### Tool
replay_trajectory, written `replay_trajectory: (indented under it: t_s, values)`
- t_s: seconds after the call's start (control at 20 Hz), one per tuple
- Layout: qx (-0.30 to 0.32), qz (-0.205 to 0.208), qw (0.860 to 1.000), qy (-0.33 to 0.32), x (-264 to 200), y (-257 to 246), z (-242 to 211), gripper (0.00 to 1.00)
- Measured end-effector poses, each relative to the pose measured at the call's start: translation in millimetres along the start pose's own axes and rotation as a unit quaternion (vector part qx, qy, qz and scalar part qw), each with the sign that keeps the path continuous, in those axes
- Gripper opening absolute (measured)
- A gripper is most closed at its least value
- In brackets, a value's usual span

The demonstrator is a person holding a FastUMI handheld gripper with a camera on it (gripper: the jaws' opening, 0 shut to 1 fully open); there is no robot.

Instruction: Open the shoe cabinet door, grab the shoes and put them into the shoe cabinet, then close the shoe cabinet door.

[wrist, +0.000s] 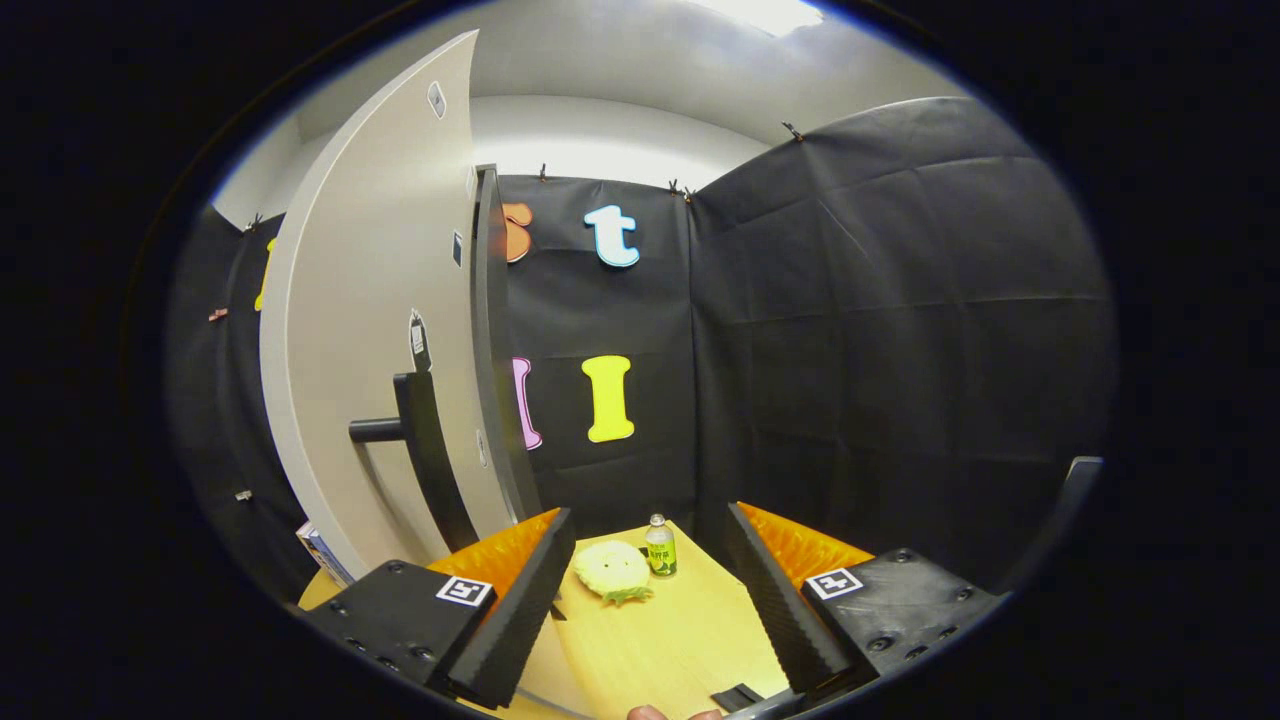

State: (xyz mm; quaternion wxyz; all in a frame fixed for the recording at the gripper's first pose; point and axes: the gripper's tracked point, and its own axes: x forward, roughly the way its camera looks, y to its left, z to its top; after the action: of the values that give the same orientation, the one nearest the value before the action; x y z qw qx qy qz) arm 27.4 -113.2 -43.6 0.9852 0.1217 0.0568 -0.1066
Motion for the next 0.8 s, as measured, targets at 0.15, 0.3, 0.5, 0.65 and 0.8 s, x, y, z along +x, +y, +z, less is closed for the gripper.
replay_trajectory:
  t_s: [0.15,0.3,0.5,0.65,0.8]
  values:
    - [-0.005,-0.001,1.0,0.006,-3.2,3.4,-1.3,0.98]
    - [-0.001,0.0,1.0,0.013,-9.3,19.7,-3.4,0.98]
    - [0.007,0.015,1.0,0.022,-23.2,53.1,-8.8,0.98]
    - [0.011,0.029,0.999,0.028,-28.3,77.9,-12.8,0.98]
    - [0.021,0.051,0.998,0.041,-28.3,101.7,-19.0,0.98]
